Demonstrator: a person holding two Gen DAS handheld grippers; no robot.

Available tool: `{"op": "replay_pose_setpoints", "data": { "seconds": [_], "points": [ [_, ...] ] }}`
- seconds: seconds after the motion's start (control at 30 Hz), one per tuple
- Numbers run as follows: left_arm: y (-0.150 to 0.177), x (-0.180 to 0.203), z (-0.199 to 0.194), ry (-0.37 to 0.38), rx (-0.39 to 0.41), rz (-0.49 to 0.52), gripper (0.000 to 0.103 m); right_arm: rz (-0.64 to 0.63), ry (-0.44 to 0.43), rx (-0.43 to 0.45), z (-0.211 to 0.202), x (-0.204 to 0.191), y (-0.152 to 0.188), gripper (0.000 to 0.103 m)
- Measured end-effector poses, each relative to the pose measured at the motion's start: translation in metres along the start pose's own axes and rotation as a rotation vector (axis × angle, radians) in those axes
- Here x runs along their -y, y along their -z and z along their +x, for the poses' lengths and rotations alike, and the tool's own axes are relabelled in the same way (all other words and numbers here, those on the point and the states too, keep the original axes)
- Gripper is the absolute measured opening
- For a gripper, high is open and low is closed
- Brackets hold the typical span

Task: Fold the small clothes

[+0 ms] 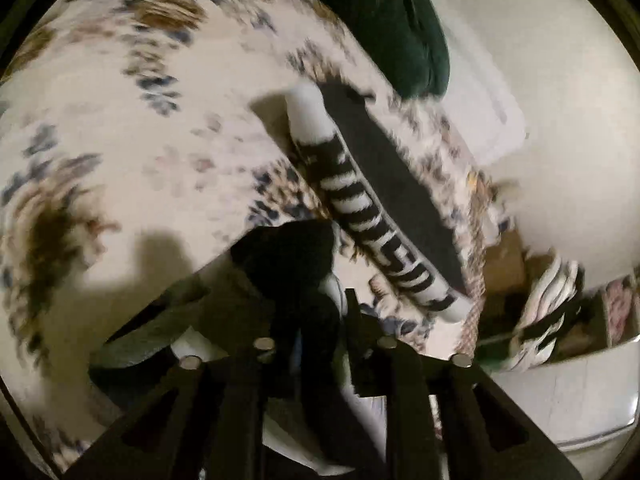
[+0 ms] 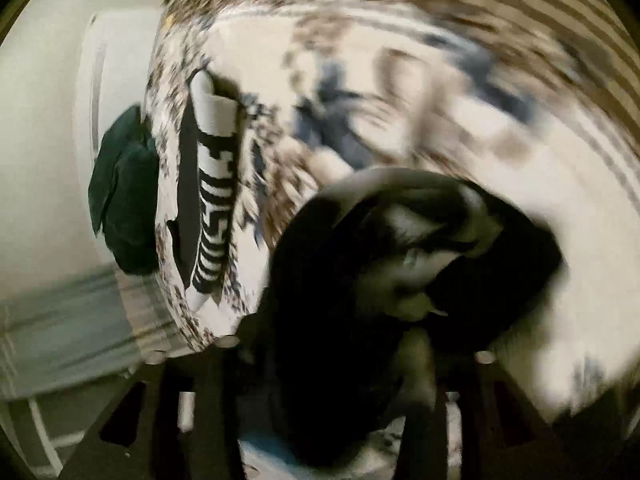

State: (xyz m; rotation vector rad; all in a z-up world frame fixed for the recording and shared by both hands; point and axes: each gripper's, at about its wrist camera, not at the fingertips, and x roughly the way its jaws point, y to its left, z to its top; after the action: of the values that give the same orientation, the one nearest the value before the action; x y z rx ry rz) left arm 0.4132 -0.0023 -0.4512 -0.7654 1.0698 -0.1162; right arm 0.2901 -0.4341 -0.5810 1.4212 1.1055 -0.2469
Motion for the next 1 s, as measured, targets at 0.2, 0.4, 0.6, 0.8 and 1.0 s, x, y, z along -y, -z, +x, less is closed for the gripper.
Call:
{"op": "replay_pose_setpoints", "data": {
  "seconds": [0.2, 0.4, 0.6, 0.8, 1.0],
  "points": [
    [0.023, -0.014, -0.009, -0.049, 0.013, 0.088, 0.083, -0.141, 0.063, 0.013, -0.011, 0.015, -0.014, 0.079],
    [0.060, -0.078, -0.014, -0.227, -0.029, 0.167, 0.083, -0.197, 0.160, 0.017, -0.024, 0.071, 0.016, 0.079],
    [0.069, -0.135, 0.015, -0.225, -0.084, 0.040, 0.083, -0.192, 0.213, 0.044, -0.002, 0.103, 0.031, 0.068],
    [0.076, -0.137, 0.020, -0.275, -0.109, 0.130, 0.041, -0.195, 0.339, 0.143, -0.009, 0.110, 0.052, 0.010],
    [0.057, -0.132, -0.017, -0.292, -0.206, 0.163, 0.057, -0.170, 0.400, 0.019, -0.015, 0.118, 0.050, 0.021]
  ]
}}
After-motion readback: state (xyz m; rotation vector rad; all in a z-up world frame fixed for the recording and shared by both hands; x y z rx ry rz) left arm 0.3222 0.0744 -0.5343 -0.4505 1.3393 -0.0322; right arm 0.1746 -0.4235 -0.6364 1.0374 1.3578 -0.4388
